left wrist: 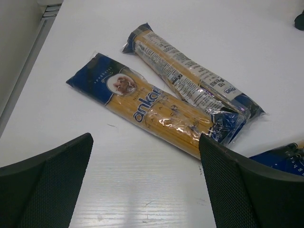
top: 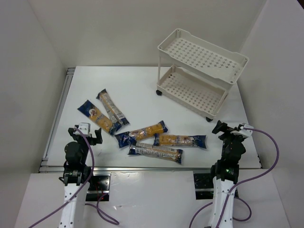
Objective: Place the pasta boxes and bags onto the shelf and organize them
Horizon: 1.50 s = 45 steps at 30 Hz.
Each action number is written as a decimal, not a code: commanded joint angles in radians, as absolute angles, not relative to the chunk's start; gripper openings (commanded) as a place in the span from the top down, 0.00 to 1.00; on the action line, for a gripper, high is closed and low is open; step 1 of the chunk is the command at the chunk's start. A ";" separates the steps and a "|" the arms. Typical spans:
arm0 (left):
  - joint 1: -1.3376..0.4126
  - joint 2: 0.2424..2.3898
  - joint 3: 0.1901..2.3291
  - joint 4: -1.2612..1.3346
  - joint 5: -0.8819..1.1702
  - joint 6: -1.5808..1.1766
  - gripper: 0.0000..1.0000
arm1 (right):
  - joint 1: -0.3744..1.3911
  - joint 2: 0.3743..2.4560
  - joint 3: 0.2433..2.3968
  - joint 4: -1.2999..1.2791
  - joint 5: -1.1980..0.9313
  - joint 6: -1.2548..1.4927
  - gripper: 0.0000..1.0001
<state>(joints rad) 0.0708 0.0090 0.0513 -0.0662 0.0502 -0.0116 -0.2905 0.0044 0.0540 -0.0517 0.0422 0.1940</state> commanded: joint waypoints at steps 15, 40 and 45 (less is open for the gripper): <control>0.077 -0.011 0.075 0.072 0.517 0.472 0.01 | -0.285 0.000 0.119 -0.050 -0.576 -0.293 0.02; 0.077 0.403 0.442 -0.434 -0.221 0.839 0.01 | -0.285 0.000 0.193 -0.580 -0.081 -1.365 0.01; 0.077 0.534 0.464 -0.550 -0.331 0.781 0.01 | -0.297 0.044 0.373 -0.790 -0.239 -1.246 0.03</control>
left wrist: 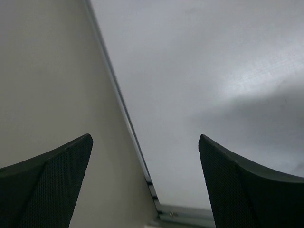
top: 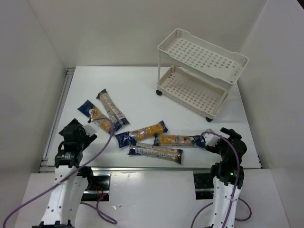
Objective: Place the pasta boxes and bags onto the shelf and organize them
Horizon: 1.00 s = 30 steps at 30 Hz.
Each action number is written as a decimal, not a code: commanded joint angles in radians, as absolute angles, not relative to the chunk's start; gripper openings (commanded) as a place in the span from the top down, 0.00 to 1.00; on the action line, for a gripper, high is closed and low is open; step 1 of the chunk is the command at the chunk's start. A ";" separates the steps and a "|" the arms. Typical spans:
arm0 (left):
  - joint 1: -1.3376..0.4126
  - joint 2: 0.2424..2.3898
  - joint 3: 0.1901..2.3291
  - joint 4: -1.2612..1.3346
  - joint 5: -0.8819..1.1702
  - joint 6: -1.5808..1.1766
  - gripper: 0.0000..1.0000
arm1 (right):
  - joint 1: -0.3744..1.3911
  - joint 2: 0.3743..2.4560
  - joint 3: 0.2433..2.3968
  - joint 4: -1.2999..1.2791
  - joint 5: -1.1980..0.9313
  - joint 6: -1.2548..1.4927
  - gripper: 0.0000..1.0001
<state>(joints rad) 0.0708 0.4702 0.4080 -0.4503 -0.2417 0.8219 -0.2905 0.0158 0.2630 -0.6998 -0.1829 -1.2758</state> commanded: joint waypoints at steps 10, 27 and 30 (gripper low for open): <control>0.067 0.981 0.922 -0.685 -0.219 0.552 0.01 | -0.066 0.831 0.871 -0.652 -0.285 -1.052 0.03; 0.104 1.428 1.172 -0.838 0.230 0.175 0.01 | 0.550 1.313 0.924 -0.723 -0.164 -0.873 0.03; 0.133 1.428 1.172 -0.838 0.297 0.166 0.01 | 0.630 1.351 0.910 -0.723 -0.164 -0.882 0.02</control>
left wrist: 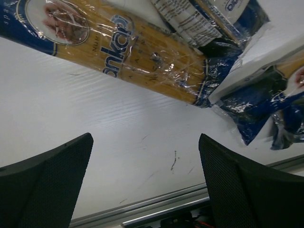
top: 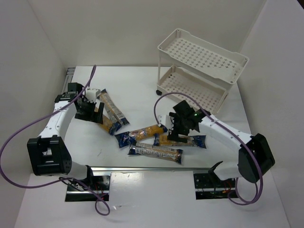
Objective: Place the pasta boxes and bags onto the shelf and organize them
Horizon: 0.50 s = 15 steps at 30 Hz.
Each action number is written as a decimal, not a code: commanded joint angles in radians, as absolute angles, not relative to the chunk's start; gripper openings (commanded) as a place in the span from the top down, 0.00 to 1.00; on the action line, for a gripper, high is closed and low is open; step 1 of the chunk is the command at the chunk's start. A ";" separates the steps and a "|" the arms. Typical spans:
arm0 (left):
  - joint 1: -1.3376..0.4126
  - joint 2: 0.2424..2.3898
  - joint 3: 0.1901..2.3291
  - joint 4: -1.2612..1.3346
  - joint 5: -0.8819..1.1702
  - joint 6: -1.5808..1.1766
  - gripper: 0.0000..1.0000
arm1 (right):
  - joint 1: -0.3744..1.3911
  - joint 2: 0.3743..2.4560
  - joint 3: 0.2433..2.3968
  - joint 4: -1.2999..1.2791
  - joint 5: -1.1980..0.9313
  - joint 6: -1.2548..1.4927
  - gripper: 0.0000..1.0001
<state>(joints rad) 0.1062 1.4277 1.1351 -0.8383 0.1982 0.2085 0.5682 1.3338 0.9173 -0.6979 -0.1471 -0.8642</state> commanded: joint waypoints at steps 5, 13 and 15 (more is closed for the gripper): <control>0.163 1.428 1.163 -0.838 0.321 0.155 0.01 | 0.643 1.463 0.887 -0.701 -0.164 -0.893 0.00; 0.163 1.419 1.163 -0.848 0.321 0.155 0.01 | 0.643 1.543 0.864 -0.606 -0.152 -0.831 0.00; 0.163 1.419 1.163 -0.848 0.321 0.155 0.01 | 0.643 1.565 0.850 -0.565 -0.118 -0.822 0.04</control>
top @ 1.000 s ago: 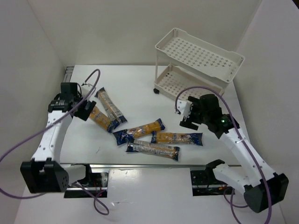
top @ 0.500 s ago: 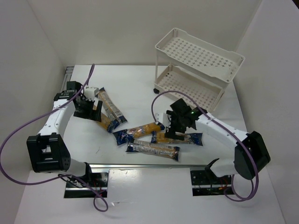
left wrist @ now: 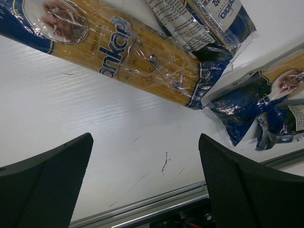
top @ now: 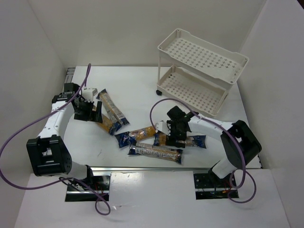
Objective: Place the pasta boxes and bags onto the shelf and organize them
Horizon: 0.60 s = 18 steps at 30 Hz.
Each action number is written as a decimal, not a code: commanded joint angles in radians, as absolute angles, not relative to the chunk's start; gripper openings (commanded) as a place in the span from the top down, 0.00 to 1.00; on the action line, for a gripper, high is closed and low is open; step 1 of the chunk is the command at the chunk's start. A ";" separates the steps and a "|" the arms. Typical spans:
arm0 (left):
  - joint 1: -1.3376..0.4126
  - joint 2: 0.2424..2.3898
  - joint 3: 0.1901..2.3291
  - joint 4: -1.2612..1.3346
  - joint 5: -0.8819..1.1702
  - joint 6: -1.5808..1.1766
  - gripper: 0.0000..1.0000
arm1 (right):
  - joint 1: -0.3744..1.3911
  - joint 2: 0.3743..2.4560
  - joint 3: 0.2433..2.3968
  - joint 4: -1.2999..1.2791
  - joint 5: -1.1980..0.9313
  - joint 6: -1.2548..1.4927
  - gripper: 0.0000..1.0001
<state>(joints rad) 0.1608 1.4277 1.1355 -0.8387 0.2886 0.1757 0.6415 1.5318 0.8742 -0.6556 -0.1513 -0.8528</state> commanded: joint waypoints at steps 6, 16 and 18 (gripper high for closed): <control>0.172 1.399 1.163 -0.848 0.321 0.155 0.01 | 0.643 1.588 0.798 -0.548 -0.106 -0.822 0.53; 0.181 1.390 1.154 -0.839 0.302 0.155 0.01 | 0.643 1.488 0.854 -0.567 -0.093 -0.761 1.00; 0.181 1.381 1.154 -0.839 0.302 0.155 0.01 | 0.643 1.437 0.896 -0.592 -0.103 -0.709 1.00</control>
